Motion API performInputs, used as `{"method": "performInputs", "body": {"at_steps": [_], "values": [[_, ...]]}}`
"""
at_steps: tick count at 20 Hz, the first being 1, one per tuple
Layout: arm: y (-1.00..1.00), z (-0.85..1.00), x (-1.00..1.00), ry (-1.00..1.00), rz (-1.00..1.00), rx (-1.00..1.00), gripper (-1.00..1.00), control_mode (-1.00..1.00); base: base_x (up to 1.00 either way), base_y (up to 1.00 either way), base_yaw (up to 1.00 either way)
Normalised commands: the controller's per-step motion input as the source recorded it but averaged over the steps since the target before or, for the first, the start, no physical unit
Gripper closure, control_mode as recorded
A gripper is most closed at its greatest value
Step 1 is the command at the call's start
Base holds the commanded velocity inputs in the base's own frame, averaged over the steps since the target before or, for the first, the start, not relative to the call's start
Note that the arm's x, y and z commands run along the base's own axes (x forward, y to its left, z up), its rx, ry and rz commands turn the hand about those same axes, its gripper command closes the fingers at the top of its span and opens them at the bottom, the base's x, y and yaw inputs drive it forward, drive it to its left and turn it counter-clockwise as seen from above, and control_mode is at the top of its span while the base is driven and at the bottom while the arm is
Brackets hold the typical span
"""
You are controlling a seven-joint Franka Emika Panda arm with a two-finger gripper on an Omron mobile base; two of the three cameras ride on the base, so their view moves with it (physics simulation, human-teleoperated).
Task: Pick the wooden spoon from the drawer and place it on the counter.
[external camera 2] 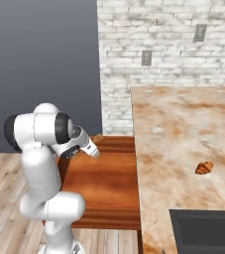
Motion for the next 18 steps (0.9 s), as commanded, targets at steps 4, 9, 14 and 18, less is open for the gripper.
{"method": "performInputs", "body": {"at_steps": [4, 9, 14, 18], "values": [[-0.32, 1.00, 0.10, 0.00, -0.22, 0.04, 1.00, -1.00, 0.00, 0.00, 0.00], [-0.21, 1.00, 0.17, 0.00, -0.25, 0.03, 1.00, -1.00, 0.00, 0.00, 0.00], [-0.13, 1.00, 0.09, 0.00, -0.29, 0.13, 1.00, -1.00, 0.00, 0.00, 0.00], [-0.25, 1.00, 0.14, -0.20, -0.32, 0.20, 1.00, -1.00, 0.00, 0.00, 0.00]]}}
